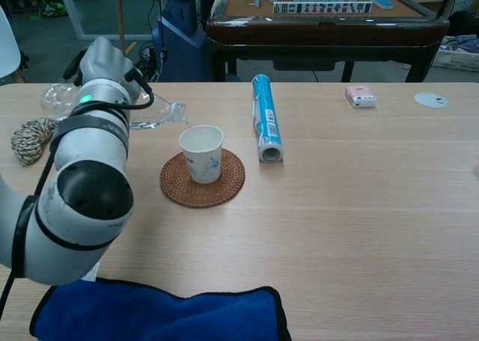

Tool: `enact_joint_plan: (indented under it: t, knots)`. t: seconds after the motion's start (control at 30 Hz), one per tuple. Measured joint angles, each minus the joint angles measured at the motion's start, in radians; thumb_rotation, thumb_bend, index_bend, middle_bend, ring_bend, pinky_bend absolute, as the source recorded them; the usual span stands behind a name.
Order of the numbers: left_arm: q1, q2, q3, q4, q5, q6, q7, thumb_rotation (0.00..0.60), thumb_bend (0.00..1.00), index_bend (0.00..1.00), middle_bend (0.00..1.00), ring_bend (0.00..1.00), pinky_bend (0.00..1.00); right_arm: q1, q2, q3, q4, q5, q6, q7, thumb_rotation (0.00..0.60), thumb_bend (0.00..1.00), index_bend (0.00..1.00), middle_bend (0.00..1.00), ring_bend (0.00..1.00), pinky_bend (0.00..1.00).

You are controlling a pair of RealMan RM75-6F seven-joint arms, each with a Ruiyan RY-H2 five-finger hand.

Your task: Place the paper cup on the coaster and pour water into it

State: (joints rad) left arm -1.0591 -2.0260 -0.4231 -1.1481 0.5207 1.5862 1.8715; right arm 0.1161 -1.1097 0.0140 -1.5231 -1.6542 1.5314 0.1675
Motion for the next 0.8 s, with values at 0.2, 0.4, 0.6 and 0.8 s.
enact_joint_plan:
  t: [0.2, 0.4, 0.6, 0.8]
  knots:
    - [0.001, 0.007, -0.011, -0.015, -0.011, -0.014, -0.023, 0.6, 0.13, 0.68, 0.75, 0.49, 0.54, 0.001, 0.001, -0.001, -0.001, 0.001, -0.003, 0.0, 0.6, 0.01, 0.3, 0.2, 0.11, 0.32]
    - [0.013, 0.028, -0.037, -0.049, -0.052, -0.051, -0.061, 0.6, 0.13, 0.68, 0.75, 0.49, 0.54, 0.001, 0.005, 0.0, -0.007, 0.002, -0.004, -0.002, 0.6, 0.01, 0.3, 0.2, 0.11, 0.32]
    - [0.032, 0.059, -0.041, -0.081, -0.064, -0.08, -0.124, 0.6, 0.13, 0.67, 0.75, 0.49, 0.54, 0.001, 0.001, -0.002, -0.003, 0.003, -0.008, -0.004, 0.6, 0.01, 0.3, 0.2, 0.11, 0.32]
    - [0.062, 0.094, -0.038, -0.12, -0.037, -0.11, -0.253, 0.6, 0.13, 0.67, 0.75, 0.49, 0.54, 0.004, -0.003, -0.004, -0.002, 0.004, -0.015, -0.008, 0.6, 0.01, 0.3, 0.2, 0.11, 0.32]
